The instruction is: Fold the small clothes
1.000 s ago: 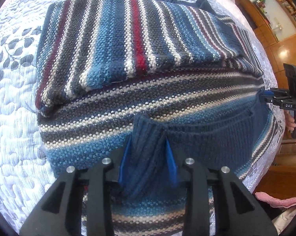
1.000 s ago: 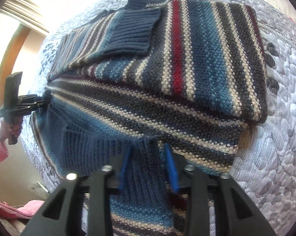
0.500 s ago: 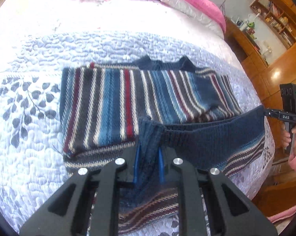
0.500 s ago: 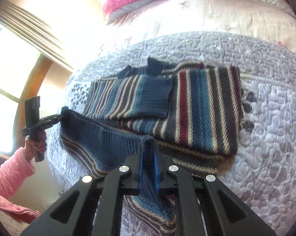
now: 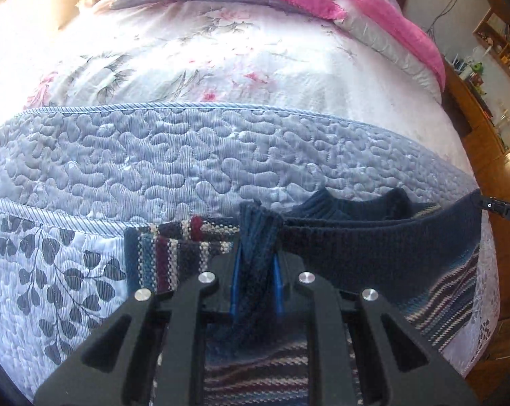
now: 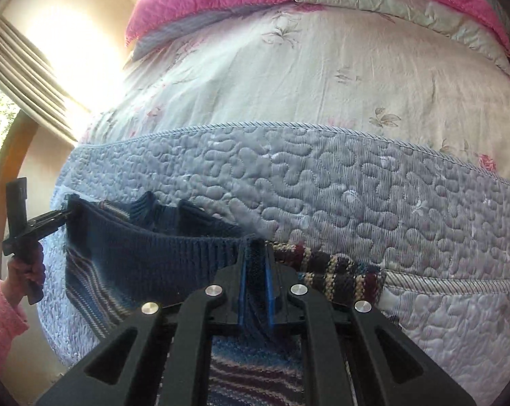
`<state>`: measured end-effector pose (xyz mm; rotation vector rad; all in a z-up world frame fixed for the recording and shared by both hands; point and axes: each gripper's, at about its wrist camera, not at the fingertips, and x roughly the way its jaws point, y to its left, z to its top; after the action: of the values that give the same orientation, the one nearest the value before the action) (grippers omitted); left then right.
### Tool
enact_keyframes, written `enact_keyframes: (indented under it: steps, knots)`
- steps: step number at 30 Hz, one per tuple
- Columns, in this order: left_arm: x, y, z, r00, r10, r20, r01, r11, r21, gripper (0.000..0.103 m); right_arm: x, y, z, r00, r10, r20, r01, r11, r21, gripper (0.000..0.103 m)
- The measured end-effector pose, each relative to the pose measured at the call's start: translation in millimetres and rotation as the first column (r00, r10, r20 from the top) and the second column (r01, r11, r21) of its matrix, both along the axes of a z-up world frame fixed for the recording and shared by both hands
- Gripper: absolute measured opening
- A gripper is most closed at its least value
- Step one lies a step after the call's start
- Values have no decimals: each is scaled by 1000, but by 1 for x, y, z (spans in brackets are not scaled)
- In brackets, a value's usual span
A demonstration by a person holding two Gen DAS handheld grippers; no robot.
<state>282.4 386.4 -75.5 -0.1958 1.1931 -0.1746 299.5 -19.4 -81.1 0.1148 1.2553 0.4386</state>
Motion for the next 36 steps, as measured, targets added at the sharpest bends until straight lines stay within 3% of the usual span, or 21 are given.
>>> enact_keyframes:
  steps: [6, 10, 11, 14, 16, 18, 22, 25, 28, 33, 36]
  knots:
    - [22, -11, -57, 996, 11, -84, -2, 995, 104, 15, 18, -1, -56, 997, -36, -73, 32, 998, -59, 9]
    - [25, -10, -66, 995, 50, -89, -40, 993, 114, 17, 22, -4, -71, 993, -60, -99, 54, 997, -55, 11]
    - [25, -8, -66, 994, 58, -91, -47, 992, 113, 19, 22, -3, -71, 993, -59, -100, 53, 997, -60, 11]
    - [21, -3, -55, 994, 74, -85, -63, 990, 128, 27, 17, -10, -59, 994, -75, -77, 69, 995, -72, 36]
    - [13, 1, -40, 993, 102, -63, -90, 982, 168, 41, 8, -20, -44, 994, -95, -60, 94, 995, -29, 39]
    - [-1, 5, -23, 992, 121, -23, -114, 973, 200, 41, -12, -32, -27, 995, -97, -37, 97, 995, -3, 39]
    - [-41, -7, 3, 997, 74, -11, -71, 986, 148, 42, -74, -49, -13, 998, -41, -53, 39, 999, -26, 45]
    - [-70, -38, 12, 1000, 11, -29, -8, 994, 113, 47, -124, -60, -22, 994, -27, -108, 21, 998, -57, 46]
    - [-93, -67, 11, 998, -49, -34, 54, 989, 138, 51, -163, -76, -35, 984, -69, -162, 63, 997, -42, 46]
    - [-103, -90, -9, 997, -45, -69, 53, 990, 127, 52, -185, -77, -58, 968, -91, -232, 93, 996, -4, 45]
    - [-103, -88, -22, 996, -1, -92, 11, 994, 111, 57, -182, -72, -62, 967, -70, -247, 62, 997, -41, 23]
